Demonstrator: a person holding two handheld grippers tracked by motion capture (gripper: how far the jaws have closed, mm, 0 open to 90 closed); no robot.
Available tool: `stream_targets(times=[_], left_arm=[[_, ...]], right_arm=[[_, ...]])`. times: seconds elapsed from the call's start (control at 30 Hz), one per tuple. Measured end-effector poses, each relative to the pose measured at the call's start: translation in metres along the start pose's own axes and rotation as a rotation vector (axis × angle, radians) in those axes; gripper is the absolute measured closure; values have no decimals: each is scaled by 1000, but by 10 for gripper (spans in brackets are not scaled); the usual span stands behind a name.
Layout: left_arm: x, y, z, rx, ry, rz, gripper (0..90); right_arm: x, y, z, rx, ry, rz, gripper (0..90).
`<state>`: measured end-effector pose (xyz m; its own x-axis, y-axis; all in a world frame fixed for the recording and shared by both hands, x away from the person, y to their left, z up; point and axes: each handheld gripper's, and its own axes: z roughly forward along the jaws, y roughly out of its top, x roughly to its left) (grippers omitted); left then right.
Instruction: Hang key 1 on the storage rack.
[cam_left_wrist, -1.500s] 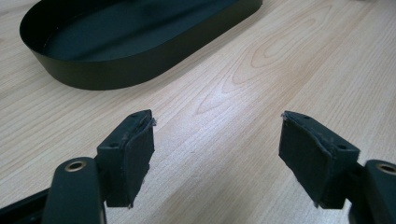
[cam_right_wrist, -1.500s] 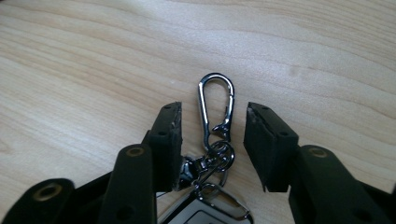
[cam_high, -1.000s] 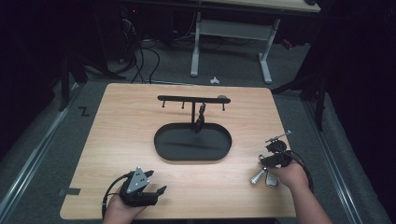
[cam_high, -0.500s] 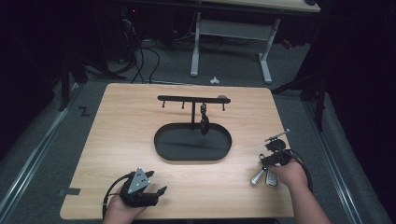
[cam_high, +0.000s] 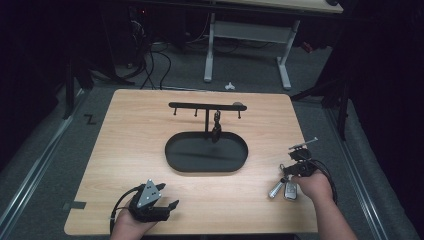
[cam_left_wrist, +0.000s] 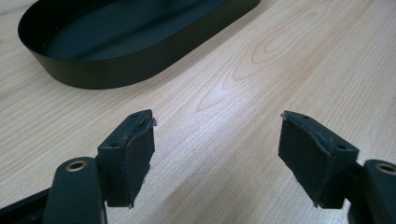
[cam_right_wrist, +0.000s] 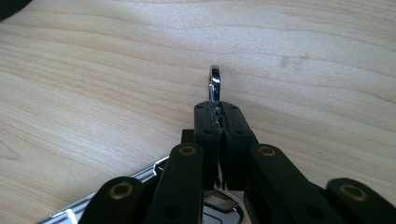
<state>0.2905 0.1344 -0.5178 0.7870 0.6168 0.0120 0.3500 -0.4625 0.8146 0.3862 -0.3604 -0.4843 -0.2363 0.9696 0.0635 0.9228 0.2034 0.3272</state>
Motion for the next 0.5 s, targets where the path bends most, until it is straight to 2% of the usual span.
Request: stream_targets(times=[0.3,0.4,0.47,0.5], left_arm=[[-2,0,1,3,-3,4,273],[-2,0,1,3,-4,6,273],[-2,1,0,-1,-3,10,273],[-2,1,0,0,-5,10,273]], right_arm=[[4,0,3,2,-35,-41,867],[4,1,3,13,-35,-37,867],[6,1,8,49,-43,-54,861],[7,1,8,45,-52,-63,860]])
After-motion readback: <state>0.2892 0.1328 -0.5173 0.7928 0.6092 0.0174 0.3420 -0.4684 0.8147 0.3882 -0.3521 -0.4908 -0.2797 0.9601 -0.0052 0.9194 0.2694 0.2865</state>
